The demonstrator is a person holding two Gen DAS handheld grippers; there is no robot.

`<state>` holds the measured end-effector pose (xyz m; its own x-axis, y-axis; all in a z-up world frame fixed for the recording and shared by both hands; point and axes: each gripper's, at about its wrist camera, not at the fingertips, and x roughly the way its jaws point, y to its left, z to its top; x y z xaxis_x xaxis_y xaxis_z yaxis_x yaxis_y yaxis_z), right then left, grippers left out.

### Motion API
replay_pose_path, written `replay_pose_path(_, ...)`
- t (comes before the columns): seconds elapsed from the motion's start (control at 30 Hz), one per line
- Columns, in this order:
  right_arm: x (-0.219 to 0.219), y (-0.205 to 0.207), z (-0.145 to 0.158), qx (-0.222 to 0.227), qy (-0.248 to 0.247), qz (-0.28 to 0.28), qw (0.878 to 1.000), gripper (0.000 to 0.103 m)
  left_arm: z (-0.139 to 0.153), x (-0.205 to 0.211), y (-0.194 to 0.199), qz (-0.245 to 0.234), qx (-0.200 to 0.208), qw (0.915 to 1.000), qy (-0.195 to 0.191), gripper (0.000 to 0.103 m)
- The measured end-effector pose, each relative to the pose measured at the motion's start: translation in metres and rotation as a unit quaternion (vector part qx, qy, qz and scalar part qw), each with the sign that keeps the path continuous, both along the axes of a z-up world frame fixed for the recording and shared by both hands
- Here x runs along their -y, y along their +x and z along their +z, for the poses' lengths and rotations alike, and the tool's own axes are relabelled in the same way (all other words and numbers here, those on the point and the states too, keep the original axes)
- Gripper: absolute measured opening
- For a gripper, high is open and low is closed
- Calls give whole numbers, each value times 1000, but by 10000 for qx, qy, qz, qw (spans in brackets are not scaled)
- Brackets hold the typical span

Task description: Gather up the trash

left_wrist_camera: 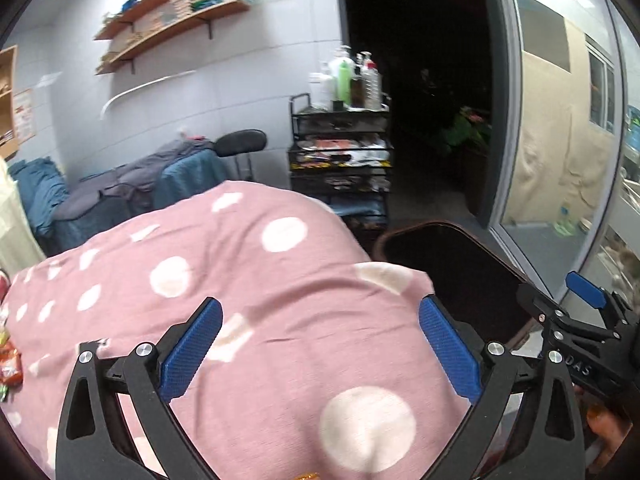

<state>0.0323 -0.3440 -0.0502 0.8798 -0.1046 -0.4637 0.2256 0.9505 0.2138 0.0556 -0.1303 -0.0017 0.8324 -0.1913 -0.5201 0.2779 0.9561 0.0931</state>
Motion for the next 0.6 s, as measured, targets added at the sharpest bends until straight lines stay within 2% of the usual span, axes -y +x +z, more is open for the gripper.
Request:
replay_pose_path(0.33, -66, -9, 25, 363, -242, 650, 9969, 97, 0, -55, -27, 588, 222, 9978, -215, 98)
replay_pose_path(0.6, -106, -24, 31, 542, -480, 1098, 9913, 97, 1, -95, -48, 1153, 423, 9915, -441, 98)
